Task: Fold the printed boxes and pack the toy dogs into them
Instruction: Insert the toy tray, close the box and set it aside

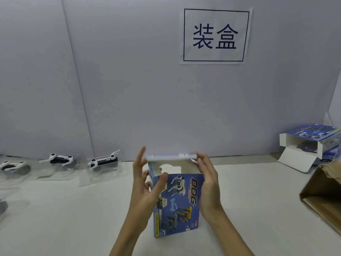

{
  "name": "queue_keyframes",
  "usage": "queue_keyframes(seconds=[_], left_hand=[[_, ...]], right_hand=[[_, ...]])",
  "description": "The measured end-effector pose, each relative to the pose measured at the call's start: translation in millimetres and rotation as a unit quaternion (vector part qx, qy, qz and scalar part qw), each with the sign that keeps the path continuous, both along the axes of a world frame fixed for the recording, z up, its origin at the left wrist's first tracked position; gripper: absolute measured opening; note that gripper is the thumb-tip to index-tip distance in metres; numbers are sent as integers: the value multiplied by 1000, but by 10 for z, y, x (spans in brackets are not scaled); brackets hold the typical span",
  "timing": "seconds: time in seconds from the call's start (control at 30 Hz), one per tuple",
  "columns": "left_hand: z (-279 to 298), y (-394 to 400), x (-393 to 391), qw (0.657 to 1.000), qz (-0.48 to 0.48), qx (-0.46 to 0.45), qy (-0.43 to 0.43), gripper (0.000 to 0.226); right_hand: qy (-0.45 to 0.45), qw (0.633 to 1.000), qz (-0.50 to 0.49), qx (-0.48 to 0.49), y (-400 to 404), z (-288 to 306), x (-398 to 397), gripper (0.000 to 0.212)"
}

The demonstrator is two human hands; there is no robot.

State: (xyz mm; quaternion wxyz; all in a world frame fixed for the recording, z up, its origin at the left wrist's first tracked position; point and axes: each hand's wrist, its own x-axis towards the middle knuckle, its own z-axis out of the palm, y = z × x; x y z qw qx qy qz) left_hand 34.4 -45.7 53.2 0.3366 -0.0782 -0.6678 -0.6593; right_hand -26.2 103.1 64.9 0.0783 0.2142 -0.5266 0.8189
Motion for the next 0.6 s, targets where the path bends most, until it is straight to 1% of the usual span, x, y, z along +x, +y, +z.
queue_keyframes(seconds=[0.07, 0.13, 0.27, 0.33, 0.37, 0.43, 0.47, 0.5, 0.53, 0.6], left_hand=[[-16, -33, -6, 999, 7, -31, 5, 58], [-55, -45, -15, 998, 16, -57, 24, 46], [-79, -25, -21, 999, -9, -36, 19, 50], [-97, -6, -32, 999, -1, -31, 34, 46], [-112, 7, -37, 998, 0, -34, 44, 48], [-136, 54, -44, 999, -10, -27, 38, 74], [-145, 73, -44, 999, -1, -26, 35, 87], [-148, 86, -48, 999, 19, -29, 40, 92], [-143, 90, -52, 998, 36, -28, 46, 93], [-105, 64, -54, 996, 74, -23, 53, 88]], right_hand=[[-8, 1000, -13, -23, -21, -35, 2, 34], [-18, 999, -24, -21, -29, -56, -8, 36], [-26, 999, -21, 5, -36, -62, -16, 32], [-34, 999, -11, -4, -23, -58, -14, 29], [-46, 999, 2, -16, -12, -45, -17, 28], [-75, 996, 24, -36, 11, -20, -33, 28], [-85, 996, 23, -33, 20, -14, -43, 30], [-91, 995, 18, -22, 21, -16, -56, 31], [-96, 995, 10, -8, 17, -25, -64, 34], [-89, 995, -9, 38, 4, -59, -74, 37]])
